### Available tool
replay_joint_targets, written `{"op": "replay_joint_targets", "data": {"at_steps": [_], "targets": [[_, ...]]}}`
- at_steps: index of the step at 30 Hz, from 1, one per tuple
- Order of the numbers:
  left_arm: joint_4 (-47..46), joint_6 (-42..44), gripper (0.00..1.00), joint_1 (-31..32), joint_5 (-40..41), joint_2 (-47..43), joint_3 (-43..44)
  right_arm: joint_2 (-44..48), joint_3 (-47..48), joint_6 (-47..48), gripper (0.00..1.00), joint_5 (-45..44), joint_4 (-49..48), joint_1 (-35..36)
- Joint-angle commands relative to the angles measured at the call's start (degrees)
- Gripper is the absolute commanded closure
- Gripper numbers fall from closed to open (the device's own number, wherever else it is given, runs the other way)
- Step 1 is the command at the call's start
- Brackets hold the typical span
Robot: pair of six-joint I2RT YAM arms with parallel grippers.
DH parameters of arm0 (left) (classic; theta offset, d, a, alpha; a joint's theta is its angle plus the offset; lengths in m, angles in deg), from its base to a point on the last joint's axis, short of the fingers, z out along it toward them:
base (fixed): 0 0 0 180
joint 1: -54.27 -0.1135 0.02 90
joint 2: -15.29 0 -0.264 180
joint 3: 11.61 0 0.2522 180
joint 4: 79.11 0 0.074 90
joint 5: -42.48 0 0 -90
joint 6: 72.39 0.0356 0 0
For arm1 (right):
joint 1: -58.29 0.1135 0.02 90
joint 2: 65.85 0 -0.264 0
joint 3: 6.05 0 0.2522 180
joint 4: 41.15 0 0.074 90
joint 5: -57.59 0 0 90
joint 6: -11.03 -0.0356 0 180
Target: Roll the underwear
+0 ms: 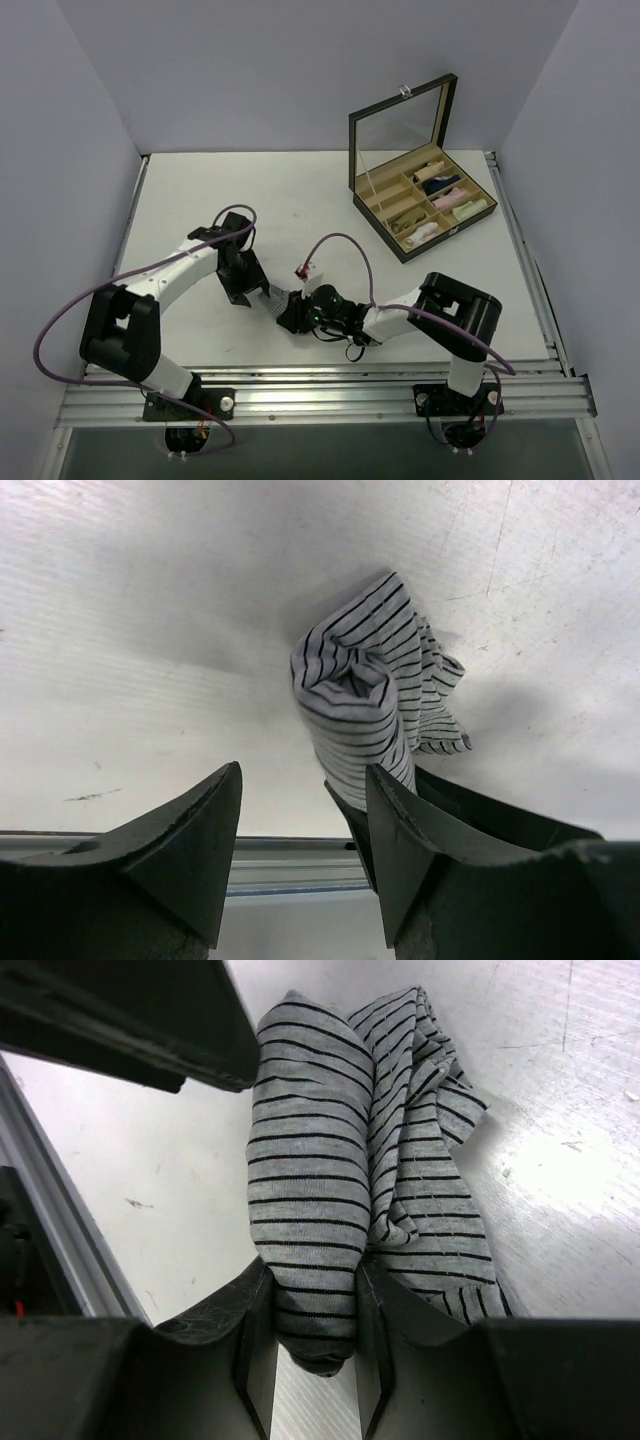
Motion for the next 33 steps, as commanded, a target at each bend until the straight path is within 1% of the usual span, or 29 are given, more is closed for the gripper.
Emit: {"op": "replay_joint_targets", "data": {"at_steps": [1, 3, 7, 12, 18, 23, 26, 33], "targets": [[0.1, 0.0, 0.39, -0.5, 3.4, -3.9, -1.3, -6.3, -3.9, -4.3, 1.00, 4.2, 8.8, -0.8], [0.2, 0.1, 0.39, -0.5, 4.3, -4.5, -1.5, -7.4, -4.1, -5.4, 1.00, 4.5, 7.9, -1.0], [-2.4, 0.7, 0.39, -0.1, 3.3, -6.1, -3.3, -8.8, -4.9, -6.8, 1.00, 5.2, 5.9, -1.1], [-9.9, 0.2, 0.39, 0.2, 0.6, -8.1, -7.1, -10.0, -5.1, -7.5, 1.00, 5.4, 5.0, -1.2], [-14.9, -0.2, 0.38, 0.7, -1.2, -7.6, -9.7, -10.3, -4.0, -7.7, 1.00, 5.5, 6.0, -1.2], [-16.1, -0.1, 0.38, 0.9, -1.1, -8.2, -10.6, -10.8, -2.7, -7.7, 1.00, 5.6, 7.4, -1.1], [-17.8, -0.1, 0.38, 0.9, -1.4, -10.9, -11.5, -11.0, -2.2, -7.8, 1.00, 5.6, 8.5, -1.2], [-17.2, -0.6, 0.38, 0.9, -1.0, -13.6, -12.1, -12.3, -0.9, -8.6, 1.00, 5.5, 9.8, -1.4]]}}
